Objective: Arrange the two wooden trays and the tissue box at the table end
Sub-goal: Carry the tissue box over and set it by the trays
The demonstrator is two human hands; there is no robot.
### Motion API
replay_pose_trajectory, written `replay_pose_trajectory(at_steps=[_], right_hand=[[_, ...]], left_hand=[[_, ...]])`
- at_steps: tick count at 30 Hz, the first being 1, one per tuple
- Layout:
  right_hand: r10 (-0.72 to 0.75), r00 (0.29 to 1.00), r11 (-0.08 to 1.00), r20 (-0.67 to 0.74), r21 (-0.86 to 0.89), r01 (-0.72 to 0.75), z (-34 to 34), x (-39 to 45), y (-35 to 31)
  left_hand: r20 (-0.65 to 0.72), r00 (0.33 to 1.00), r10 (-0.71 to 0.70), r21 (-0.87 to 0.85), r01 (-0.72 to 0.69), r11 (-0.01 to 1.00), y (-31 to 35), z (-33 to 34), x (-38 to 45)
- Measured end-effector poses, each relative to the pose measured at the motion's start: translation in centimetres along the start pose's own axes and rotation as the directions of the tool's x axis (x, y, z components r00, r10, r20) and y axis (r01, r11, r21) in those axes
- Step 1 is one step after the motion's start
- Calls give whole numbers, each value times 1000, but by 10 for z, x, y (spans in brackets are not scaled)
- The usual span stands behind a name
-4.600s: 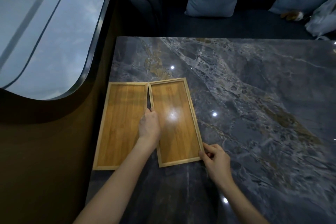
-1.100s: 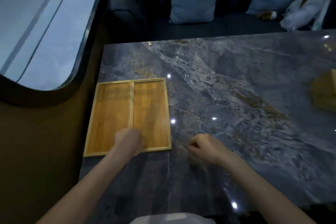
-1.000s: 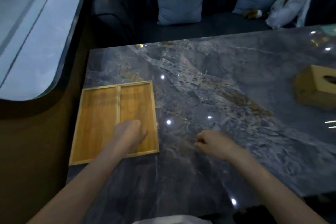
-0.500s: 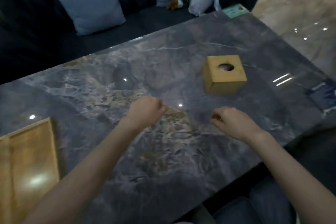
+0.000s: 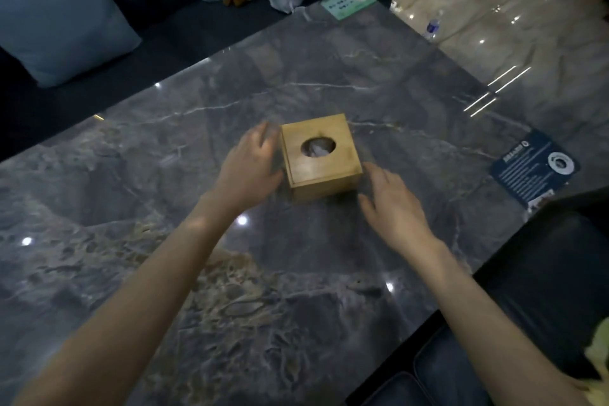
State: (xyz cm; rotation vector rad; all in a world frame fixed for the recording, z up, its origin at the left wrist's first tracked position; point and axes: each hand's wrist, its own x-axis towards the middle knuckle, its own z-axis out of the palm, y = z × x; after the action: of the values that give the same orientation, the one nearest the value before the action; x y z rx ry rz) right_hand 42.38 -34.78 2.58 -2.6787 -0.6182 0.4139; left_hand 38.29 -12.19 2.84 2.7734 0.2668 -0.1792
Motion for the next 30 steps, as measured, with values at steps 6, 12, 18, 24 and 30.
replay_pose_trajectory(at_steps=[6, 12, 18, 24, 30], right_hand=[[80, 997, 916, -18, 395, -66, 29, 22, 4], [72, 997, 883, -3, 465, -62, 38, 32, 9], [72, 996, 924, -45, 379, -50, 34, 40, 13], [-17, 997, 946, -81, 321, 43, 21, 35, 4], [-165, 983, 940, -75, 289, 180, -1, 18, -33]], left_hand=[[149, 961, -234, -578, 277, 768, 4, 17, 39], [271, 921, -279, -836, 368, 406, -1, 41, 53], [290, 913, -286, -865, 378, 329, -5, 40, 57], [195, 939, -284, -883, 294, 366, -3, 31, 35], [127, 899, -419, -905, 278, 322, -3, -11, -7]])
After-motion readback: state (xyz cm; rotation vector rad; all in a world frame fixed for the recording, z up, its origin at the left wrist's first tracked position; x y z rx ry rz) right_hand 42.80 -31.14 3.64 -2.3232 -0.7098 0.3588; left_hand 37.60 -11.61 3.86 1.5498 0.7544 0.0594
